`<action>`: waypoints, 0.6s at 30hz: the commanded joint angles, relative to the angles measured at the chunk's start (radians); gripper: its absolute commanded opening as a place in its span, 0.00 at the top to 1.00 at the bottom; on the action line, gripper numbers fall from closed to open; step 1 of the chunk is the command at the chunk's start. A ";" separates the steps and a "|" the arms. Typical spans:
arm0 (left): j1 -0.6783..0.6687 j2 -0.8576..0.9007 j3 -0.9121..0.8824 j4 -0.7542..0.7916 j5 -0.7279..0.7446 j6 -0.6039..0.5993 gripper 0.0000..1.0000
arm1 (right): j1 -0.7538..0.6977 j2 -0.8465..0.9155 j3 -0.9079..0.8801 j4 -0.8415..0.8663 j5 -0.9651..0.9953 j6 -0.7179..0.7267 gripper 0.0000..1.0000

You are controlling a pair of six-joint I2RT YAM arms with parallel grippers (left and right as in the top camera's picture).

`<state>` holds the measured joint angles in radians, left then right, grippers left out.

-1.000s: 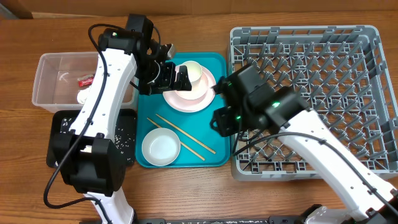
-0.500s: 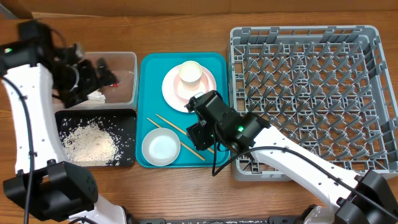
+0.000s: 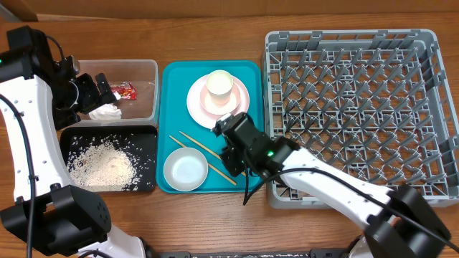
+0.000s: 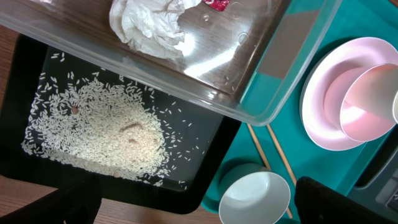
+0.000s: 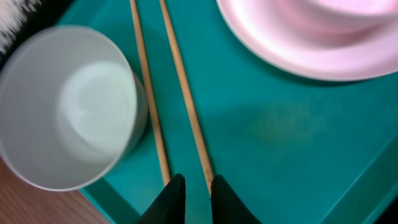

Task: Sort waste into correct bins and load items into the dishwasher
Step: 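Swing the right gripper from the rack over the chopsticks on the teal tray, then lower the right gripper and grasp one chopstick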

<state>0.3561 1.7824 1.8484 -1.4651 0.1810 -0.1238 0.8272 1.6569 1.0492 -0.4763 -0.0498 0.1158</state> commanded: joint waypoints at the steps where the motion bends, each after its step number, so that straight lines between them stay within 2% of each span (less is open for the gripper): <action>1: 0.003 -0.006 0.017 0.004 -0.016 -0.004 0.00 | 0.019 0.008 -0.007 0.027 0.008 -0.064 0.83; 6: 0.003 -0.006 0.017 0.004 -0.016 -0.003 0.00 | 0.044 0.020 -0.007 0.045 0.022 -0.119 0.82; 18: 0.003 -0.006 0.017 0.004 -0.016 -0.003 0.00 | 0.046 0.139 -0.008 0.109 0.035 -0.148 0.82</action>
<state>0.3561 1.7824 1.8484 -1.4651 0.1776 -0.1238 0.8711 1.7905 1.0378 -0.3786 -0.0326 -0.0151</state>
